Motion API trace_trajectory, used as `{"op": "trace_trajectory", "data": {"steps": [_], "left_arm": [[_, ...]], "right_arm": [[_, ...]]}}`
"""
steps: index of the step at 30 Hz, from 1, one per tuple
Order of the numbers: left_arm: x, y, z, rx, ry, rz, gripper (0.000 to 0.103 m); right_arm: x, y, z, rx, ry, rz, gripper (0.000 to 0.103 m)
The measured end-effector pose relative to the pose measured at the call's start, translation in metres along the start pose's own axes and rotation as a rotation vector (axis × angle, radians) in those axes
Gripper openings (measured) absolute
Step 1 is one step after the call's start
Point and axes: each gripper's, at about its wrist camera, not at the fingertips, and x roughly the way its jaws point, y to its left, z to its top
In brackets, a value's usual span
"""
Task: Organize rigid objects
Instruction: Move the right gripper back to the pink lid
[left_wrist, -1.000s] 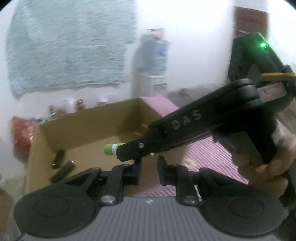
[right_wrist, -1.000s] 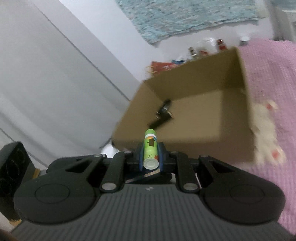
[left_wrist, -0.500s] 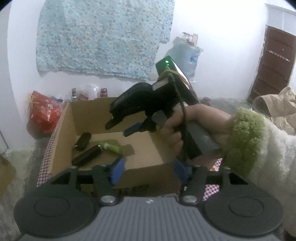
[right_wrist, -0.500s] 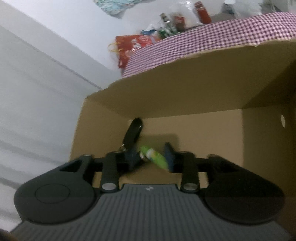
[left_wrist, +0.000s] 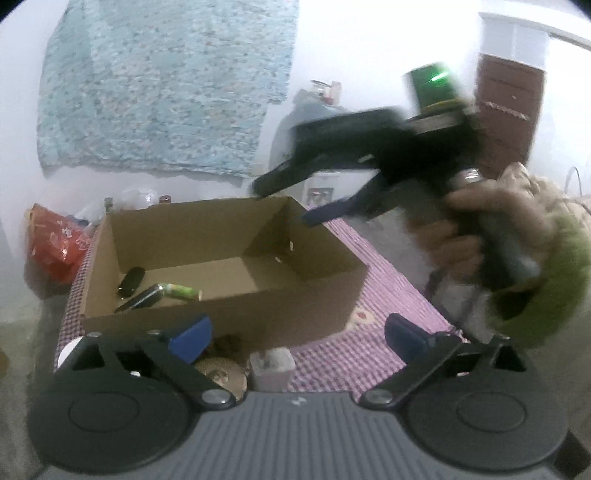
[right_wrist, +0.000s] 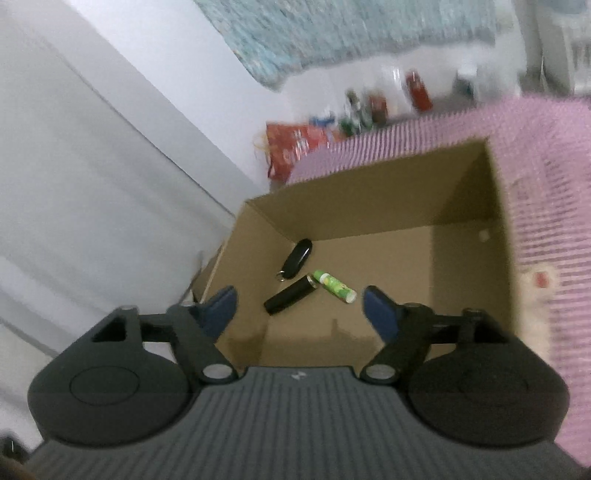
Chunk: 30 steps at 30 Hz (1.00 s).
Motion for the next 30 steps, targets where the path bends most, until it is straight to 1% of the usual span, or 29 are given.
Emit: {"op": "trace_trajectory", "data": {"steps": [3,6,10,12,14,15,17,19,21,23,24,26,28,30], "left_arm": [[-0.006,-0.002,-0.013,-0.020,0.010,-0.015,0.101],[-0.011,-0.001,-0.025,-0.068,0.026,-0.013,0.101],[-0.011,0.001,-0.040,-0.120,0.065,-0.022,0.103],[-0.011,0.002,-0.046,-0.135,0.079,-0.037,0.103],[-0.012,0.002,-0.051,-0.137,0.072,-0.052,0.103],[-0.012,0.002,-0.054,-0.137,0.061,-0.055,0.103],[-0.012,0.000,-0.058,-0.121,0.046,-0.037,0.103],[-0.011,-0.004,-0.063,-0.085,0.041,-0.026,0.103],[-0.008,-0.008,-0.069,-0.049,0.052,-0.019,0.103],[-0.003,-0.013,-0.074,-0.008,0.066,0.004,0.103],[0.000,-0.015,-0.076,0.009,0.076,0.019,0.103],[0.005,-0.020,-0.081,0.037,0.105,0.052,0.103],[0.009,-0.023,-0.084,0.054,0.124,0.065,0.103],[0.011,-0.024,-0.088,0.066,0.136,0.068,0.102]], "right_arm": [[-0.053,0.018,-0.026,-0.120,-0.069,-0.099,0.102],[-0.086,0.033,-0.059,-0.234,-0.111,-0.230,0.102],[-0.097,0.042,-0.098,-0.377,-0.112,-0.433,0.102],[-0.099,0.046,-0.116,-0.452,-0.117,-0.508,0.102],[-0.095,0.047,-0.131,-0.501,-0.110,-0.548,0.102],[-0.094,0.047,-0.138,-0.511,-0.103,-0.549,0.102],[-0.093,0.038,-0.150,-0.463,-0.101,-0.520,0.102],[-0.090,0.026,-0.158,-0.387,-0.090,-0.423,0.102],[-0.088,0.015,-0.165,-0.293,-0.105,-0.315,0.102],[-0.084,0.007,-0.172,-0.209,-0.121,-0.242,0.102],[-0.081,0.004,-0.175,-0.180,-0.131,-0.223,0.102],[-0.074,0.005,-0.183,-0.148,-0.144,-0.216,0.102],[-0.066,0.006,-0.193,-0.115,-0.146,-0.197,0.102],[-0.055,0.003,-0.197,-0.077,-0.130,-0.143,0.102]]}}
